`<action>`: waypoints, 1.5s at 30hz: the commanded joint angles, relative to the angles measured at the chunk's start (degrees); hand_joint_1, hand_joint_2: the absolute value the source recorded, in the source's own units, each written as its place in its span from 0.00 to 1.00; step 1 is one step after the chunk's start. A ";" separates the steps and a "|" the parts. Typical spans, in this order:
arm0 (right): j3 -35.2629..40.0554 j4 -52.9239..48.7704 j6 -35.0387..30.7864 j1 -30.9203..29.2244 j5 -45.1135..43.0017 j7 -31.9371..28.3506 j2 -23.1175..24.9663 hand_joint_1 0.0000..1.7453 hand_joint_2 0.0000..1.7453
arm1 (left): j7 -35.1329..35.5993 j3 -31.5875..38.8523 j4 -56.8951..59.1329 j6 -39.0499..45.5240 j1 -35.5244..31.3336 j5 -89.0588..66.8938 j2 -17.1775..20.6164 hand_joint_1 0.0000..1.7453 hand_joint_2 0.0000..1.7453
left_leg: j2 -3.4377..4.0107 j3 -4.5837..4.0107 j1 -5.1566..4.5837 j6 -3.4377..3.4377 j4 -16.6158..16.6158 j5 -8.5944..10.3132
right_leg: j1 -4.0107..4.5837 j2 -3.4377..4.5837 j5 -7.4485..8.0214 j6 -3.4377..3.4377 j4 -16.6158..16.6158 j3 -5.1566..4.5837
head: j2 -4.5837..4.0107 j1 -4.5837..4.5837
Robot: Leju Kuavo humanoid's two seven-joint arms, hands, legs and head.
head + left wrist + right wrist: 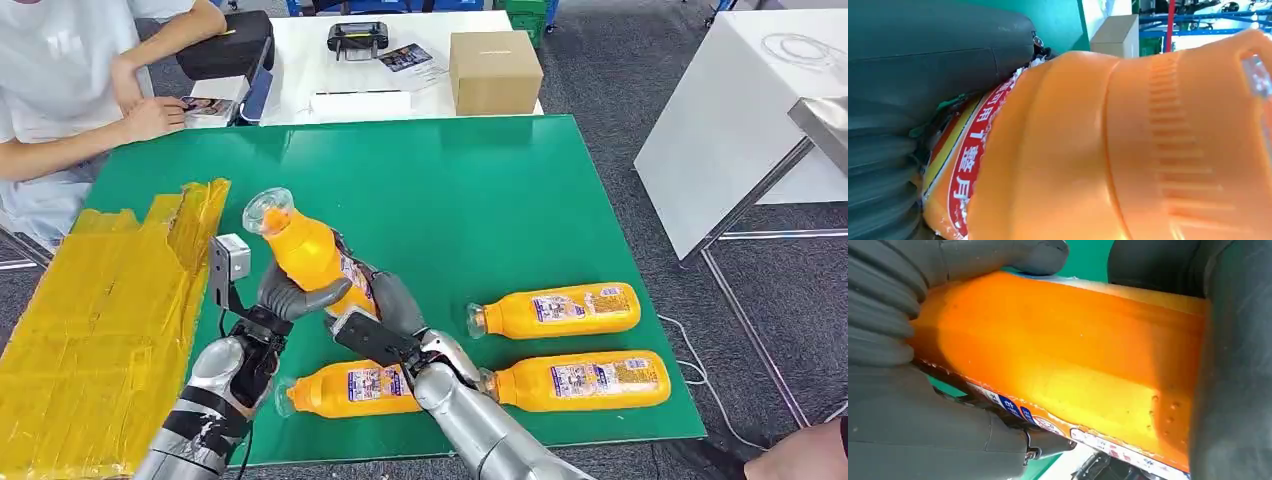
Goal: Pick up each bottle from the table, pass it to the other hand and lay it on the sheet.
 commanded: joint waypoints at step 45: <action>-0.97 -33.44 -1.85 10.03 -7.61 -4.51 -10.94 0.00 1.00 | -21.42 42.25 5.27 51.30 1.95 -84.96 1.49 1.00 1.00 | 0.16 0.20 0.02 0.04 -0.03 -0.10 | 0.04 -0.02 -0.09 -0.05 -0.06 0.22 | 0.00 0.02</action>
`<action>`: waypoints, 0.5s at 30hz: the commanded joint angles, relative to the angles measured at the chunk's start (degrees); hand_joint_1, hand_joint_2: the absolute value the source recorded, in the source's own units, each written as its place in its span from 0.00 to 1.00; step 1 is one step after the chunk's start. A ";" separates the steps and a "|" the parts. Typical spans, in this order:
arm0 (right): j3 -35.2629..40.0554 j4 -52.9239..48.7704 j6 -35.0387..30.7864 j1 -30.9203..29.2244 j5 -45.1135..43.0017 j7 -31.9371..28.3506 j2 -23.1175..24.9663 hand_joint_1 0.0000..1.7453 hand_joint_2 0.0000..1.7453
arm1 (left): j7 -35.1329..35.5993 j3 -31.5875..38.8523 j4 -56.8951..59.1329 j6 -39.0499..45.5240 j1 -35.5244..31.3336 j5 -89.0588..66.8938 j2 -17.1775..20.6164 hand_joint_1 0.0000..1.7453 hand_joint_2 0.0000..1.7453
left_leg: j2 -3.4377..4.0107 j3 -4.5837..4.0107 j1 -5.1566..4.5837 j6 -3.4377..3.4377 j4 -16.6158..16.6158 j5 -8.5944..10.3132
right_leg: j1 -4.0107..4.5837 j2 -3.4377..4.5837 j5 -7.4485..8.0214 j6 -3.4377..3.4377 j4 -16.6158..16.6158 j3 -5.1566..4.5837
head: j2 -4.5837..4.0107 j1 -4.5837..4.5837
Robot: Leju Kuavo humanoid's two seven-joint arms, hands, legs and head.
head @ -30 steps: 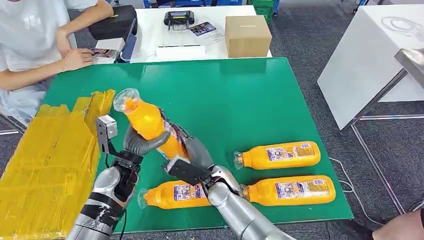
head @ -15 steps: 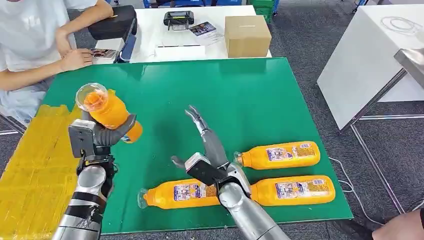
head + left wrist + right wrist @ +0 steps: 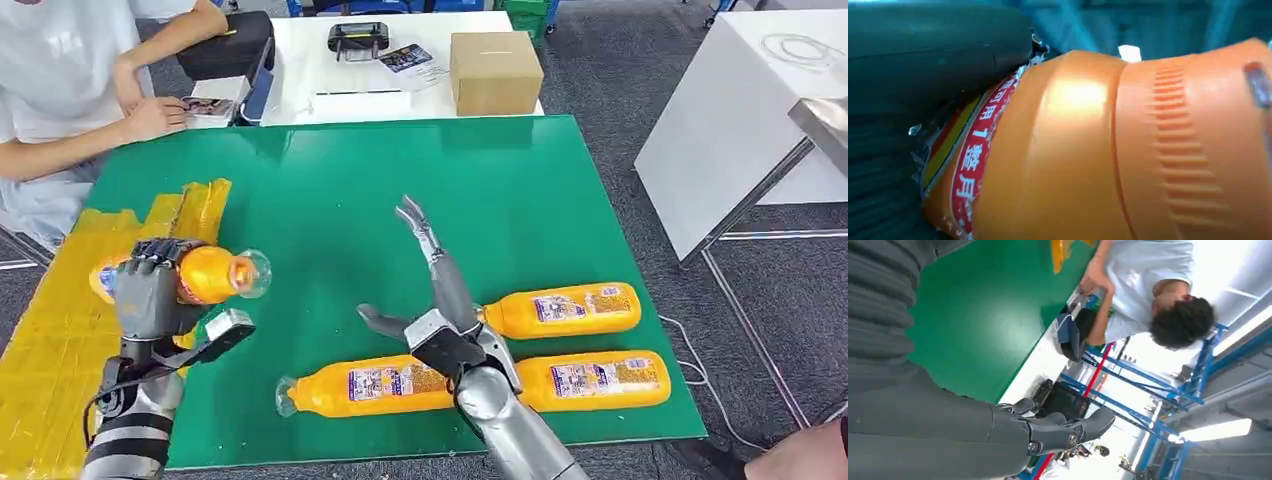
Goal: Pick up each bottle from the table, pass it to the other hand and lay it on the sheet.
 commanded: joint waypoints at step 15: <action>5.40 -1.86 1.71 -2.61 -3.98 -0.60 -3.44 0.00 1.00 | 31.86 -10.56 9.34 0.09 -2.32 -21.12 14.66 1.00 1.00 | -0.06 -0.01 0.02 -0.02 -0.01 0.02 | 0.02 -0.09 -0.02 -0.06 0.01 -0.03 | 0.00 -0.02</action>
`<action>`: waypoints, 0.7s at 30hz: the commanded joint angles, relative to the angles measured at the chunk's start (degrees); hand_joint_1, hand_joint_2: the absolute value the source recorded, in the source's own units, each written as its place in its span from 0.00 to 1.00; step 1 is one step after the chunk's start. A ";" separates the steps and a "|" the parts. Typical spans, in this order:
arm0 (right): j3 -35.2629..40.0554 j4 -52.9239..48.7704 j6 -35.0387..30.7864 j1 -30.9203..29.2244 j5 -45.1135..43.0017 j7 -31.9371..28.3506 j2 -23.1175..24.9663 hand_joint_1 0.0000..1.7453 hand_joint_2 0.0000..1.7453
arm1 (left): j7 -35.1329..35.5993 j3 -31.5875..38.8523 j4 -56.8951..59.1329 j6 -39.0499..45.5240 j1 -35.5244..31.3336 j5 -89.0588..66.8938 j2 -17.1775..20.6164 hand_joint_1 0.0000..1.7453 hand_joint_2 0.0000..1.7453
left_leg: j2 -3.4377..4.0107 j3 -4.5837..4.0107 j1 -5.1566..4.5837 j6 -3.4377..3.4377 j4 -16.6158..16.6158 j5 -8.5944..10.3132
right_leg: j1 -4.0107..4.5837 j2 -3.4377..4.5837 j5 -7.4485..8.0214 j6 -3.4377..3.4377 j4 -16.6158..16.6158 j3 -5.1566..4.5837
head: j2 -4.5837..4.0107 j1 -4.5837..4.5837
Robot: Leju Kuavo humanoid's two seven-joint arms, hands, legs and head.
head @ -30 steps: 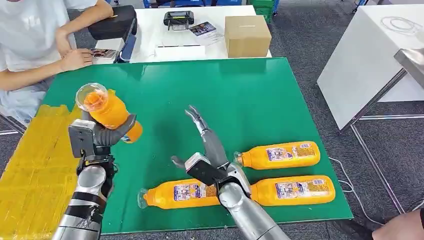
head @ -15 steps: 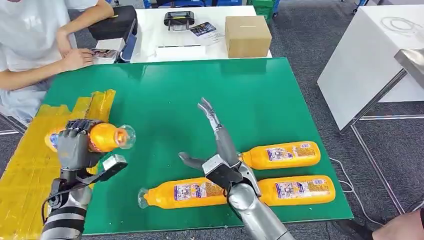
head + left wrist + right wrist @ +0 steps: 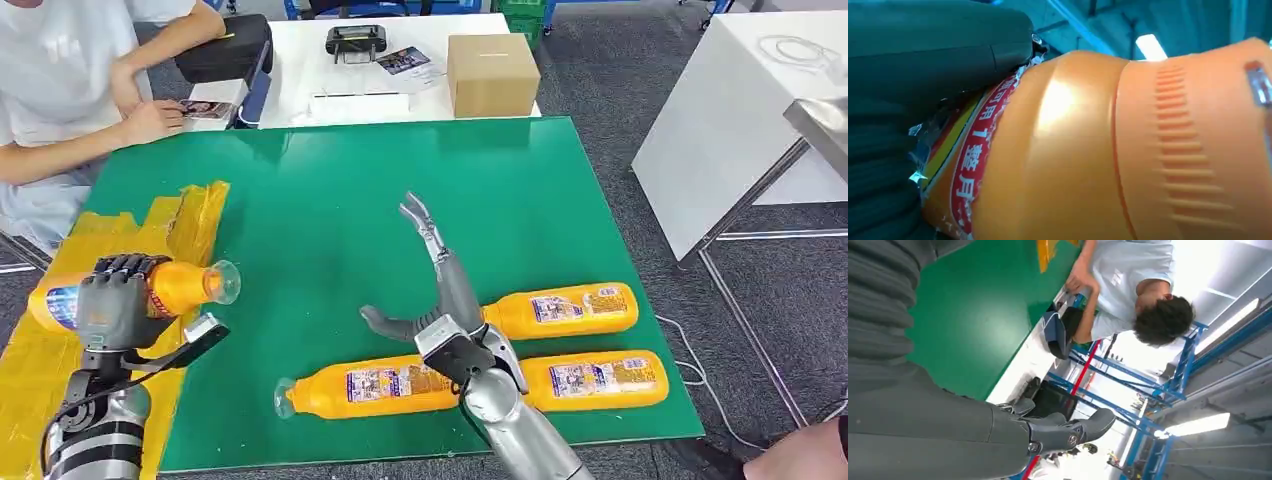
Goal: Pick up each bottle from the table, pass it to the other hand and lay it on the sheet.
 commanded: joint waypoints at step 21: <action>8.05 3.19 2.60 -5.50 -4.76 -0.44 -1.63 0.00 1.00 | 39.70 -40.24 27.83 0.09 -12.52 -15.33 18.25 1.00 1.00 | -0.15 0.66 0.11 -0.17 -0.04 -0.19 | 0.10 -0.19 -0.24 -0.28 -0.02 0.74 | 0.00 0.00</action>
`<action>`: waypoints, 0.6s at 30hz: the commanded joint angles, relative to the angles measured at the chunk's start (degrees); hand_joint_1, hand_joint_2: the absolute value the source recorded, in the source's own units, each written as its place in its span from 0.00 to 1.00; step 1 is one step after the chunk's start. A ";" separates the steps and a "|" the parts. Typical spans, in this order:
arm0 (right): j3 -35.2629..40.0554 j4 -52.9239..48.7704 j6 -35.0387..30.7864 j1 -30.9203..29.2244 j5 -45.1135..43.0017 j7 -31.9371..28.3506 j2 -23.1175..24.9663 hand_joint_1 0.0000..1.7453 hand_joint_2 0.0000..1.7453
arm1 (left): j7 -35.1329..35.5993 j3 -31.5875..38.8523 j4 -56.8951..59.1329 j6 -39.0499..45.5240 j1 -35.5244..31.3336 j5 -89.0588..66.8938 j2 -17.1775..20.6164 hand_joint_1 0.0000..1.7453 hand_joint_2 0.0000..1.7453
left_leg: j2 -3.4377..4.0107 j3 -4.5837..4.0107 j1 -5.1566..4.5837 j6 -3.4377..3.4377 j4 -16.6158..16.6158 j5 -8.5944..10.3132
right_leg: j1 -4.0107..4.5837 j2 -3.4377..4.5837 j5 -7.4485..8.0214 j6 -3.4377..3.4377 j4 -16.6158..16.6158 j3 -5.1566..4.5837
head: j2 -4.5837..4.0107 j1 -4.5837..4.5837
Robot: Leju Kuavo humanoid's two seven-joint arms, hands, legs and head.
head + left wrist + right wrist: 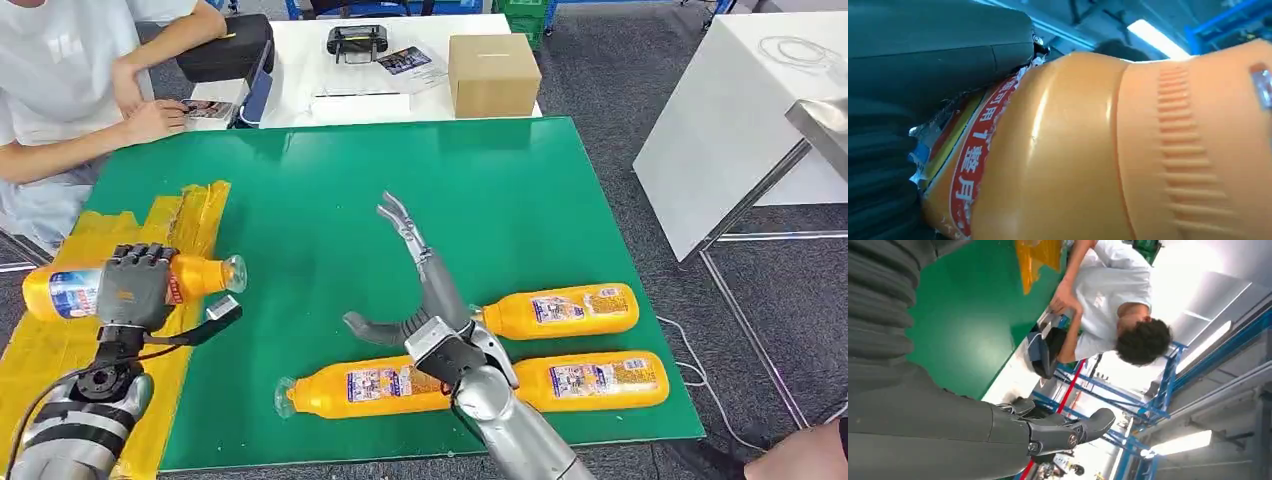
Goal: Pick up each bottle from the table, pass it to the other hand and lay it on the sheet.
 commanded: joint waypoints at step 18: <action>3.35 4.67 0.61 -3.38 0.24 0.19 -0.73 0.00 1.00 | -11.61 1.63 33.22 0.05 -11.00 4.82 -4.39 1.00 1.00 | -0.04 0.11 0.04 0.08 0.00 -0.08 | 0.07 -0.13 -0.08 -0.03 -0.09 0.21 | 0.00 0.02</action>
